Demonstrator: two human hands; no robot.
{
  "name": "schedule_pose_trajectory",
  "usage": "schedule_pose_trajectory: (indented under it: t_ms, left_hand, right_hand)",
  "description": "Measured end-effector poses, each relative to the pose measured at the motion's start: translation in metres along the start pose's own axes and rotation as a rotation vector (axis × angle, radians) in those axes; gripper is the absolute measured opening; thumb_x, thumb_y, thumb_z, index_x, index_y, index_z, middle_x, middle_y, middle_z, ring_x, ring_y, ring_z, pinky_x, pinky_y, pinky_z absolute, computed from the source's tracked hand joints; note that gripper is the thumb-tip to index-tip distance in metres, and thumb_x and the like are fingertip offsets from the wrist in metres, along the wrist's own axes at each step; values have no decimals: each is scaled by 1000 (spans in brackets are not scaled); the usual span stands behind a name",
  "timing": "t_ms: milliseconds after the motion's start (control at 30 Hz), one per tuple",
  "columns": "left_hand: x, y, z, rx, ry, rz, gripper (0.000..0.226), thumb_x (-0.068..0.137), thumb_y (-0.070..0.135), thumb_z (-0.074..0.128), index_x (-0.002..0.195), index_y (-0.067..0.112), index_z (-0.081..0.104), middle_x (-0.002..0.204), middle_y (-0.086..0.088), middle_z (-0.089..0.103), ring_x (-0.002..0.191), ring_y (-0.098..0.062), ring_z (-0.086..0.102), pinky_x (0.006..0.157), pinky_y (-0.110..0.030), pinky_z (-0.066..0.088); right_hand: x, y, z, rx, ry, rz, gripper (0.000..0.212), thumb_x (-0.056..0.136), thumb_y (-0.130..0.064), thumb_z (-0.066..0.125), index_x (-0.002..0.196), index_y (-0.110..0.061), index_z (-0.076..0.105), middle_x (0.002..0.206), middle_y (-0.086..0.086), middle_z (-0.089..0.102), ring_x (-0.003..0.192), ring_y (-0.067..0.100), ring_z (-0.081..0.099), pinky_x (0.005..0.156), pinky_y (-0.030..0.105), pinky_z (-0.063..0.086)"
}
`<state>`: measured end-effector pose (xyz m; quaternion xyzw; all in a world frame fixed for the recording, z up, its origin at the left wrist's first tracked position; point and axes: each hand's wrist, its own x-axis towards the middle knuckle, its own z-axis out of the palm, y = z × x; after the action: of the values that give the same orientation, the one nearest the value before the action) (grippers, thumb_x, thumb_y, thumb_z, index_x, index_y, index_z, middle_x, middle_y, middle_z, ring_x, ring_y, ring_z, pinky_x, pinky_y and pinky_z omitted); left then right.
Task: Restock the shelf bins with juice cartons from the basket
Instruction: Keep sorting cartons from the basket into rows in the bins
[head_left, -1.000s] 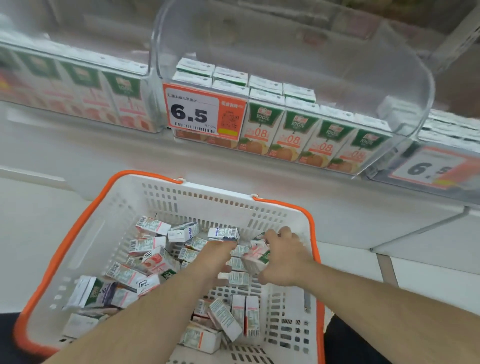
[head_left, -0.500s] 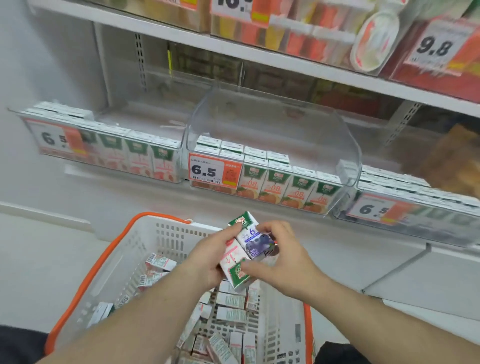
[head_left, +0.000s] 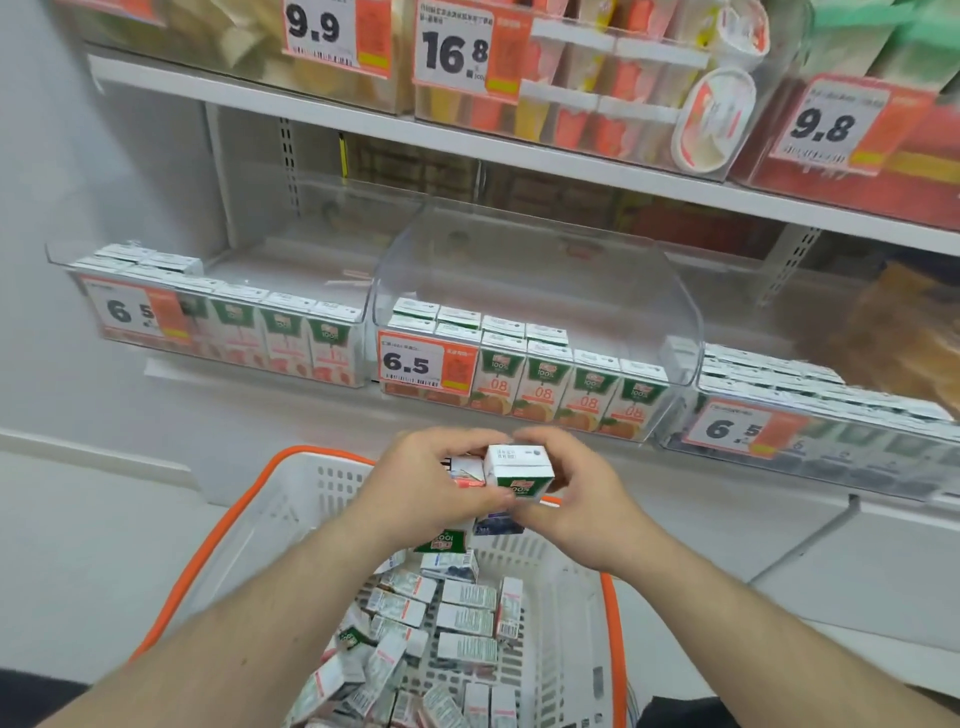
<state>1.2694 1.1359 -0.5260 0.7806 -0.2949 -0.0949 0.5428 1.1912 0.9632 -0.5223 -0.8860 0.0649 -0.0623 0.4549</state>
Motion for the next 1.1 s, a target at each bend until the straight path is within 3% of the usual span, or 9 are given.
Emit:
schedule_pose_trajectory:
  t_ms: [167,333,467,600,733,833,900,1000,1100]
  left_hand:
    - [5,-8,-3,212,-35,-128,64,62,35,90,120,42,63,112,30,57,100,8,53,84,-12,39]
    - [13,-6,7,474,-155,-144,66,72,42,82,133,44,54,126,23,56,107,0,51,91,-22,44]
    - [27,7,22,420,-113,-16,58,71,42,82,123,52,59,111,25,64,98,5,53,85,-23,46]
    - [50,28,41,475,-42,84,45,70,46,76,114,51,65,93,20,65,91,-2,56,80,-29,49]
    - [71,67,65,546,-22,141,24,75,50,69,99,47,69,83,13,65,84,-9,59,70,-31,50]
    - [83,95,91,587,-41,177,20,74,52,66,86,36,67,79,9,64,79,-14,60,62,-31,49]
    - [91,111,109,556,-57,187,15,74,47,68,86,36,68,86,9,64,87,-16,60,66,-30,48]
    - [100,127,131,545,-75,198,38,78,39,70,116,39,65,126,13,53,112,-17,56,86,-29,43]
    - [106,135,150,654,-143,269,58,82,35,65,137,41,48,151,14,32,125,-20,51,98,-31,42]
  right_hand:
    - [1,5,-12,-8,88,3,40,77,-8,80,93,-39,59,90,-14,67,81,5,61,72,25,52]
    - [1,6,-21,30,150,-49,38,77,-8,81,93,-35,60,94,-24,65,87,0,60,73,15,49]
    - [-1,7,-31,78,180,-63,40,77,-5,79,91,-37,59,94,-22,67,89,1,62,75,18,51]
    - [-3,8,-52,221,321,-39,43,75,-4,76,99,-36,59,100,-10,68,92,6,64,81,24,52]
    - [-11,8,-85,323,401,10,50,70,-14,75,112,-33,57,100,-11,63,79,-5,60,73,17,49]
    - [-10,15,-113,447,552,99,39,71,-22,74,106,-30,59,95,-5,64,81,8,63,81,38,58]
    - [-6,24,-131,492,681,180,41,67,-30,73,106,-21,62,101,8,67,90,26,67,83,52,57]
    - [-4,38,-160,587,814,306,53,69,-32,70,115,-10,59,104,15,62,84,33,67,70,48,61]
    - [-5,52,-202,537,963,290,20,84,-20,64,102,-12,63,91,10,65,78,29,70,68,48,62]
